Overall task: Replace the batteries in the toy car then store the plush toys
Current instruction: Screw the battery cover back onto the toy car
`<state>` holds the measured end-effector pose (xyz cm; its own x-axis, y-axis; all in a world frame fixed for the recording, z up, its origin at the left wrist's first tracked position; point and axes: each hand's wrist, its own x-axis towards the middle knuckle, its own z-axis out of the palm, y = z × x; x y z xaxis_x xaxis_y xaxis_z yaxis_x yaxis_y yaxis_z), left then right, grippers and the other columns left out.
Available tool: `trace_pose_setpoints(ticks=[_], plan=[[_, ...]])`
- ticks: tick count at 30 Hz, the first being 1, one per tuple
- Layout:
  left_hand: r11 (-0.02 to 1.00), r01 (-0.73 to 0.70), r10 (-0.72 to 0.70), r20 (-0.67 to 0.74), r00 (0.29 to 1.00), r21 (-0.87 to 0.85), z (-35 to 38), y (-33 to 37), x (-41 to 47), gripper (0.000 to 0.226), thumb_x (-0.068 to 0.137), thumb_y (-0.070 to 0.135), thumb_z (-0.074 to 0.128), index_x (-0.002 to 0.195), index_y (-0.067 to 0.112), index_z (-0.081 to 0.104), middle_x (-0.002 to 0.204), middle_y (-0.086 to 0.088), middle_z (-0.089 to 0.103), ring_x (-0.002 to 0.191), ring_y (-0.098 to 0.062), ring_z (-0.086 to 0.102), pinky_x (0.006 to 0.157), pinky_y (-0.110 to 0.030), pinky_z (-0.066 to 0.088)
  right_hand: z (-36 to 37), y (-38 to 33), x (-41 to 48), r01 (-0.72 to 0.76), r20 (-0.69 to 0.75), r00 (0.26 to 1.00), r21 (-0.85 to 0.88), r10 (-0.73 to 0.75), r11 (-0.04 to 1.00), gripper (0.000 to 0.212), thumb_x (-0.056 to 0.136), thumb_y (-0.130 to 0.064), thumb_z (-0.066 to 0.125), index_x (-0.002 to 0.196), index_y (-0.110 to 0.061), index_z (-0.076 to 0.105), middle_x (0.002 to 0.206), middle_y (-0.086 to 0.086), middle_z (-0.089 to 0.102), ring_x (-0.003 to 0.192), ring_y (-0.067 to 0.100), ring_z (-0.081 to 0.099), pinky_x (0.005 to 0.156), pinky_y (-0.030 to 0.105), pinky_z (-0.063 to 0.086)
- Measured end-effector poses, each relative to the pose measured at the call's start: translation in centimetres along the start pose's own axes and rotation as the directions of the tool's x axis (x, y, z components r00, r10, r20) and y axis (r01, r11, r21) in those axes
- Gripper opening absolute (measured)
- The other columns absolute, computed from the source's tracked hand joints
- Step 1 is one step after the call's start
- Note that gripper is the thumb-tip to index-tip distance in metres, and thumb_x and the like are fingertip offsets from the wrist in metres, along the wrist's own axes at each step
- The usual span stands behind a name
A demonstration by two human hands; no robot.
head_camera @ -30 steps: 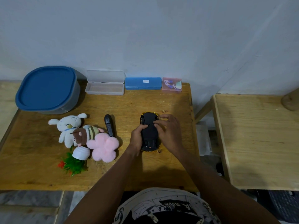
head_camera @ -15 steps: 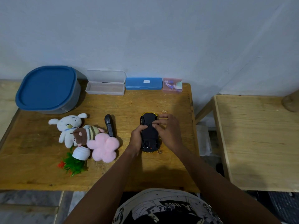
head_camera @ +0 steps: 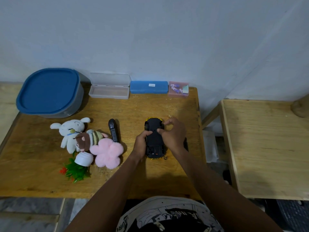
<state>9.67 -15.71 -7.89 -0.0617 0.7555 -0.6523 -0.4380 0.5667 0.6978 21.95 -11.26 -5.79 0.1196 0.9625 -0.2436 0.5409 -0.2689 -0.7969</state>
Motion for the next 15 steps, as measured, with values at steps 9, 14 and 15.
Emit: trace_pose_setpoints(ticks=[9, 14, 15], plan=[[0.999, 0.024, -0.025, -0.036, 0.999, -0.025, 0.0, 0.1, -0.1, 0.041, 0.098, 0.022, 0.041, 0.124, -0.002, 0.061, 0.101, -0.017, 0.067, 0.083, -0.03, 0.064, 0.072, -0.037, 0.052, 0.3, -0.1, 0.4, -0.203, 0.087, 0.976, 0.065, 0.197, 0.977, 0.039, 0.06, -0.044, 0.084, 0.088, -0.038, 0.056, 0.124, -0.001, 0.054, 0.125, 0.027, 0.047, 0.093, 0.051, 0.049], [0.998, 0.026, -0.027, -0.029, 0.999, -0.054, 0.2, -0.1, 0.1, 0.035, 0.097, 0.023, 0.041, 0.115, 0.002, 0.064, 0.094, -0.015, 0.068, 0.074, -0.028, 0.065, 0.063, -0.032, 0.054, -0.8, 0.0, -0.1, -0.069, -0.012, 0.998, -0.017, 0.069, 0.997, 0.04, 0.062, -0.054, 0.078, 0.094, -0.037, 0.06, 0.114, -0.006, 0.058, 0.113, 0.021, 0.052, 0.092, 0.045, 0.047], [0.998, 0.026, -0.027, -0.027, 0.999, -0.052, 0.2, -0.1, 0.2, 0.033, 0.097, 0.023, 0.041, 0.111, 0.003, 0.064, 0.091, -0.014, 0.069, 0.071, -0.027, 0.066, 0.06, -0.03, 0.055, -1.1, 0.2, -0.3, -0.046, -0.036, 0.998, -0.069, 0.044, 0.997, 0.035, 0.067, -0.052, 0.076, 0.094, -0.037, 0.06, 0.114, -0.006, 0.058, 0.113, 0.021, 0.051, 0.093, 0.043, 0.045]])
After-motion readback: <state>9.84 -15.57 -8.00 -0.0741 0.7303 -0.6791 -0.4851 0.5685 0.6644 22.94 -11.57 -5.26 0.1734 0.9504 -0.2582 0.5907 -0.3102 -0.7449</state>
